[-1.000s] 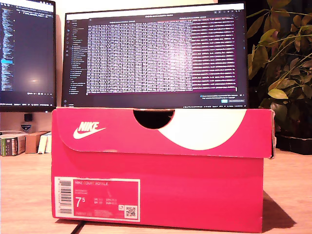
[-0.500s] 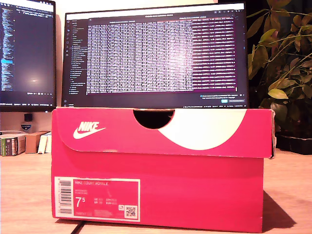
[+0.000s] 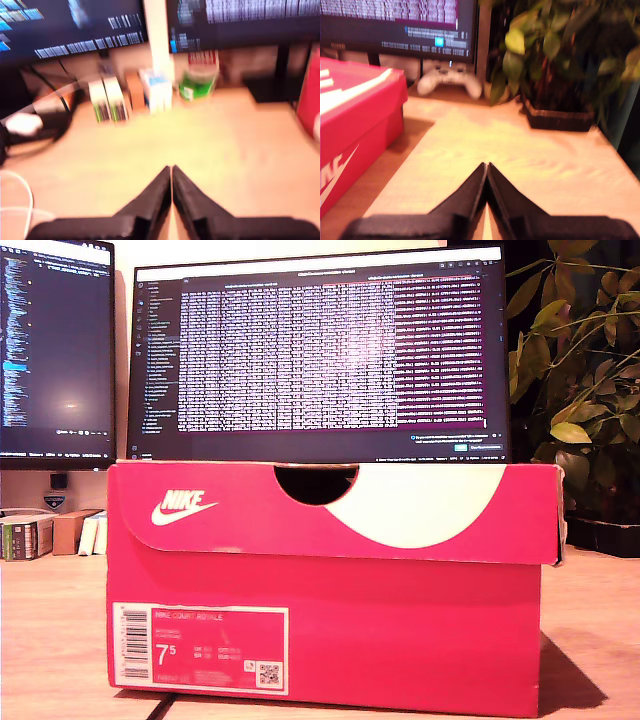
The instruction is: Close the red shoebox by pushing the lid with your left arm and holding the box in place with your right arm
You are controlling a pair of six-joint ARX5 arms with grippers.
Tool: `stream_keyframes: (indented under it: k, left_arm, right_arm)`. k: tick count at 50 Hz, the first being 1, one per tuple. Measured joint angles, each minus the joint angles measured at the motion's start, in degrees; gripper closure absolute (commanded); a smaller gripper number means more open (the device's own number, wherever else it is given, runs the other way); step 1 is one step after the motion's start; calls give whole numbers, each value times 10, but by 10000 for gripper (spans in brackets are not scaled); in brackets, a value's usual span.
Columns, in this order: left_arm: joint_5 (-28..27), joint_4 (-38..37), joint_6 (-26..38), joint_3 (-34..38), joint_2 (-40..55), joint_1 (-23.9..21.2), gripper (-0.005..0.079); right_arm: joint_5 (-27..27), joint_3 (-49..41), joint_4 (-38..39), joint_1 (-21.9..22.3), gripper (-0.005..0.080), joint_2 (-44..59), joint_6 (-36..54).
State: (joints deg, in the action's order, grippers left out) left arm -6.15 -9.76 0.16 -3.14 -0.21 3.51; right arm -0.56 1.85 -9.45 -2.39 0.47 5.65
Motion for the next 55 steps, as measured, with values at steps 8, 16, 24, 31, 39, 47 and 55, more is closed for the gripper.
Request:
stream_keyframes:
  k: [8,16,24,31,39,47,55]
  left_arm:
    - [-4,0,-2,0,0,-4,761]
    - [1,17,-16,1,0,-9,761]
    - [24,23,-41,28,0,-9,761]
    - [35,60,-41,28,0,-9,761]
    - [38,72,-58,28,0,-9,761]
    - [37,56,-61,28,0,-9,761]
    - [37,17,-71,28,0,-9,761]
  right_arm:
    - [0,0,-1,0,764,0,-10]
    - [0,0,-1,0,764,0,-11]
    - [0,0,-1,0,764,0,-11]
    - [0,0,-2,0,764,0,-11]
    - [0,0,-2,0,764,0,-11]
    - [0,0,-2,0,764,0,-11]
    - [0,0,-2,0,764,0,-11]
